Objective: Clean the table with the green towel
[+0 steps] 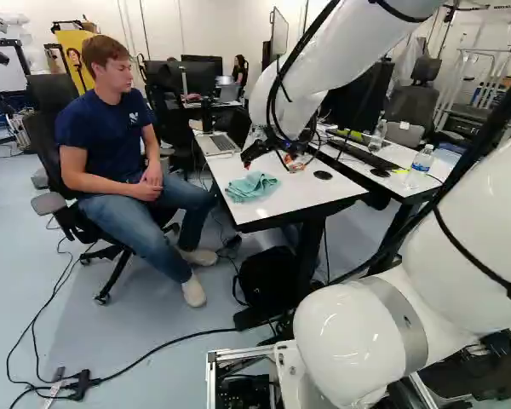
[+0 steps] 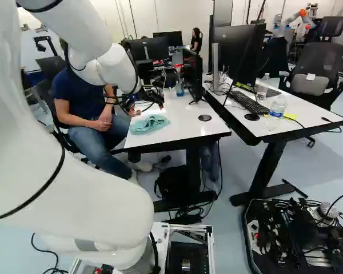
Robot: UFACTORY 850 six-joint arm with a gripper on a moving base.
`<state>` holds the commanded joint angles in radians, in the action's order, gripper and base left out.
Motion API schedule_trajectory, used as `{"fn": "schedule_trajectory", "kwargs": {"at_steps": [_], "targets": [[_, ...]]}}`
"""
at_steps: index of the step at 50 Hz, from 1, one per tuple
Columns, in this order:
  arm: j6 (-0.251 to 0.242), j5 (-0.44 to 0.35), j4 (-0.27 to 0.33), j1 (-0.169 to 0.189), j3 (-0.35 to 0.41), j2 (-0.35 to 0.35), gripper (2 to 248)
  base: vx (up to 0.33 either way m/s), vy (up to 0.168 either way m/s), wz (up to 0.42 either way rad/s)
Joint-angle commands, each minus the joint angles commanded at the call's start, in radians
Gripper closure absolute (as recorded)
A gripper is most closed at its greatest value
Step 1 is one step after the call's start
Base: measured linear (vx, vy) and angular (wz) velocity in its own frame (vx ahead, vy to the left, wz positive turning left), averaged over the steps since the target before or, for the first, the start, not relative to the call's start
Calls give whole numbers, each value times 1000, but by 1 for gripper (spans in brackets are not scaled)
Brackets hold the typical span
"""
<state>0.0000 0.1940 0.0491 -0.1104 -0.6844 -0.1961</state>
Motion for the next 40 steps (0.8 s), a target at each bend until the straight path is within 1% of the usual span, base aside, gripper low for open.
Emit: {"fn": "schedule_trajectory", "kwargs": {"at_steps": [20,40], "targets": [[0,-152,-7,16,85,-12,3,0,0,0],[0,-351,-16,36,196,-27,3,0,0,0]]}}
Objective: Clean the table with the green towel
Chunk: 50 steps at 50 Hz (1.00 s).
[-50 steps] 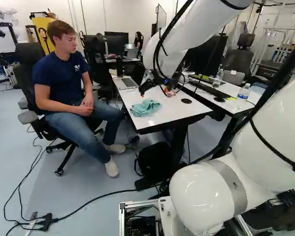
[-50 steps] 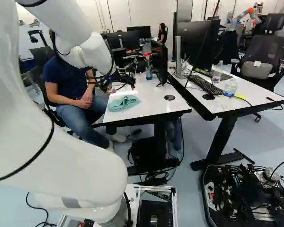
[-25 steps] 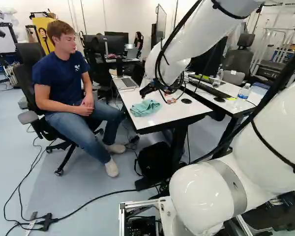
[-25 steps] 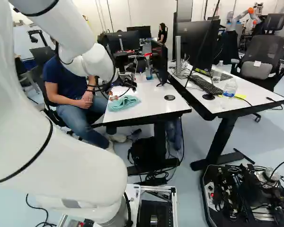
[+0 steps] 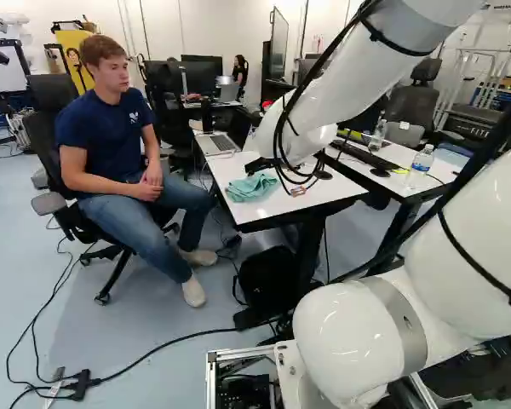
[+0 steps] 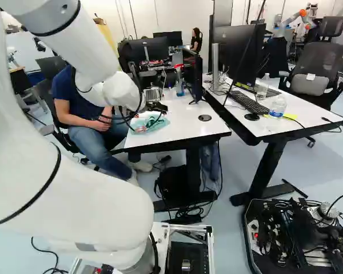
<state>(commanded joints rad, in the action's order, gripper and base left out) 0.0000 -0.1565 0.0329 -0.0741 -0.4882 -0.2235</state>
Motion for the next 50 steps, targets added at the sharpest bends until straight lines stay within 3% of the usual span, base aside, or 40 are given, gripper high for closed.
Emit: {"fn": "schedule_trajectory", "kwargs": {"at_steps": [26,50], "targets": [[0,-286,-13,30,160,-22,3,0,0,0],[0,-490,-23,51,275,-38,3,0,0,0]]}}
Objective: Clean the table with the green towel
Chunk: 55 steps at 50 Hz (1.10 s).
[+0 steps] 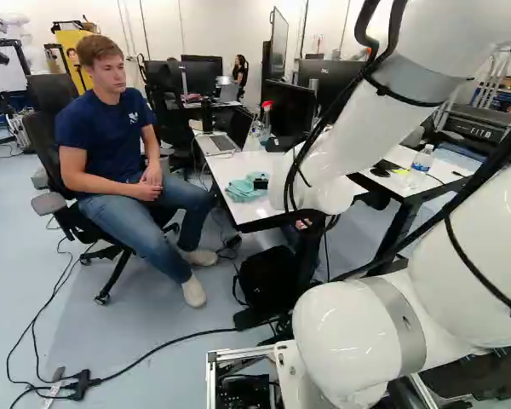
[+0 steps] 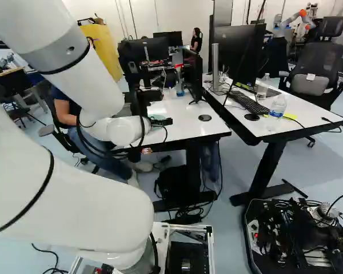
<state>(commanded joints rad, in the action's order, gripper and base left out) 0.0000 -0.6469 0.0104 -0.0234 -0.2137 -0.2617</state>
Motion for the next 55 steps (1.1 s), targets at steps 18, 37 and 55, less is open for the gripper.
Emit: {"fn": "schedule_trajectory", "kwargs": {"at_steps": [18,37,55], "targets": [[0,-110,-5,11,61,-9,3,0,0,0],[0,-186,-9,19,104,-15,3,0,0,0],[0,-222,-10,23,124,-17,3,0,0,0]]}}
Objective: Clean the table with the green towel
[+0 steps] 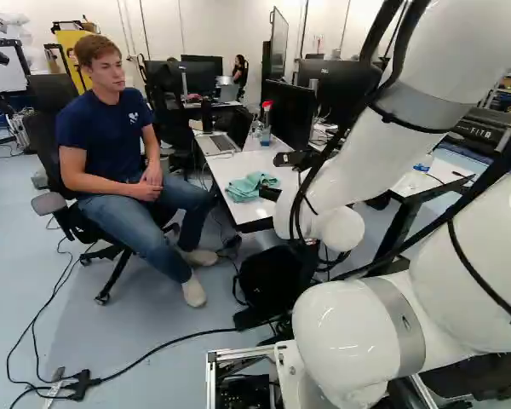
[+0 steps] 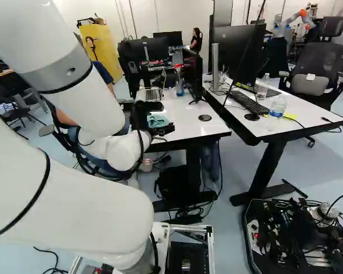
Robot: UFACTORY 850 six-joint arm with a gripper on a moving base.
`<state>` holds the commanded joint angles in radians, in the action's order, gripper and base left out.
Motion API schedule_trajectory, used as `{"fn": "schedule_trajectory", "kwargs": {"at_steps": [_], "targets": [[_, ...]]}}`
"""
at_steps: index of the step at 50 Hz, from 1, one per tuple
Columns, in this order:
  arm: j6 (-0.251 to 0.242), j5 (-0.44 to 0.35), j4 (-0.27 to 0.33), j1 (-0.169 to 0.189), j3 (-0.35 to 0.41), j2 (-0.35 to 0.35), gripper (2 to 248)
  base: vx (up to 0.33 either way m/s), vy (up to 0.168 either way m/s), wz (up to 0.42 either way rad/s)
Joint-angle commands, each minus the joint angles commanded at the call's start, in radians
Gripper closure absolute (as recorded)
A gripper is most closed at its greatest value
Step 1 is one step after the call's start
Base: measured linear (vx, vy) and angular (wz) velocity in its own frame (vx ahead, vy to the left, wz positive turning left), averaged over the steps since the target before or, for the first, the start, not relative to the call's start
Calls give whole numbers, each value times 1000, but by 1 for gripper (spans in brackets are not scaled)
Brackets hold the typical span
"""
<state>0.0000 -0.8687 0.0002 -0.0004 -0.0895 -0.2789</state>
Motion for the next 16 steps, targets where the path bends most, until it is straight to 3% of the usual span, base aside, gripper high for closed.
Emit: {"fn": "schedule_trajectory", "kwargs": {"at_steps": [16], "targets": [[0,-4,0,0,2,0,3,0,0,0]]}}
